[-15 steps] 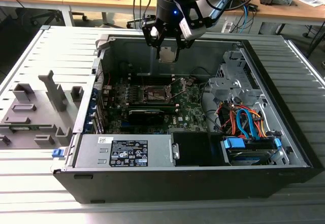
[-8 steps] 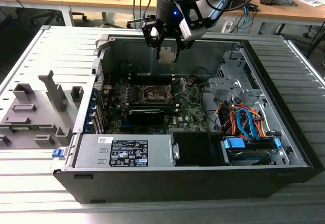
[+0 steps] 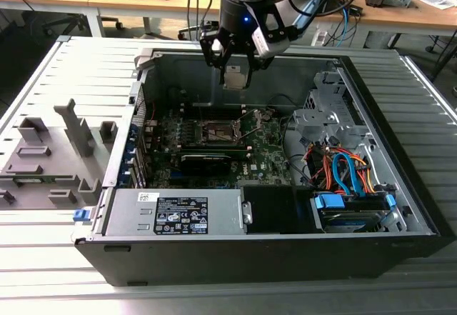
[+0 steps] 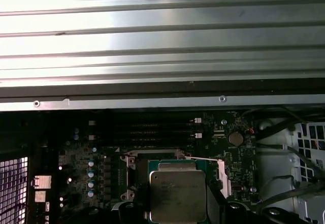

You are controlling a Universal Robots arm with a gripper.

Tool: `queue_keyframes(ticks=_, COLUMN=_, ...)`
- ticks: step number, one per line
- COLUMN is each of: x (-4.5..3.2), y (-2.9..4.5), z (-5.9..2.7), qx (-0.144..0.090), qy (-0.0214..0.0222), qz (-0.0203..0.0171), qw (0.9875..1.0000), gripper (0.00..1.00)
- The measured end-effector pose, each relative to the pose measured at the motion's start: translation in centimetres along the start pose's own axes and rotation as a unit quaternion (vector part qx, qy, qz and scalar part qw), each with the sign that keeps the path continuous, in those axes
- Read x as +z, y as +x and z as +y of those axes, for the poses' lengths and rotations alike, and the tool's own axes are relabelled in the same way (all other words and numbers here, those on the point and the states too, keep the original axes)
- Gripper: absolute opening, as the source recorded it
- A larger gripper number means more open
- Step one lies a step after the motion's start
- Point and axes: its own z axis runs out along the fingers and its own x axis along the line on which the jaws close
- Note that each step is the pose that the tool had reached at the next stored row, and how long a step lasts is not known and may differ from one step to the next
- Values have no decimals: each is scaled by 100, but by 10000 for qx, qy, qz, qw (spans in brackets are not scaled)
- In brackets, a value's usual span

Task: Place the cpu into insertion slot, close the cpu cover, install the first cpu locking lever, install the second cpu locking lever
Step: 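Place the cpu into insertion slot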

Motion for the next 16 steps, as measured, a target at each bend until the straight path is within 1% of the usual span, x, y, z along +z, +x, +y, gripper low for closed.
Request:
queue_keyframes(ticks=2, x=17, y=0, z=-2, qx=0, qy=0, qz=0, qw=10000, gripper=54)
queue_keyframes(ticks=15, x=40, y=-1, z=-3, qx=0, qy=0, qz=0, qw=10000, gripper=54)
queue_keyframes(ticks=16, x=53, y=-1, z=-5, qx=0, qy=0, qz=0, qw=10000, gripper=54)
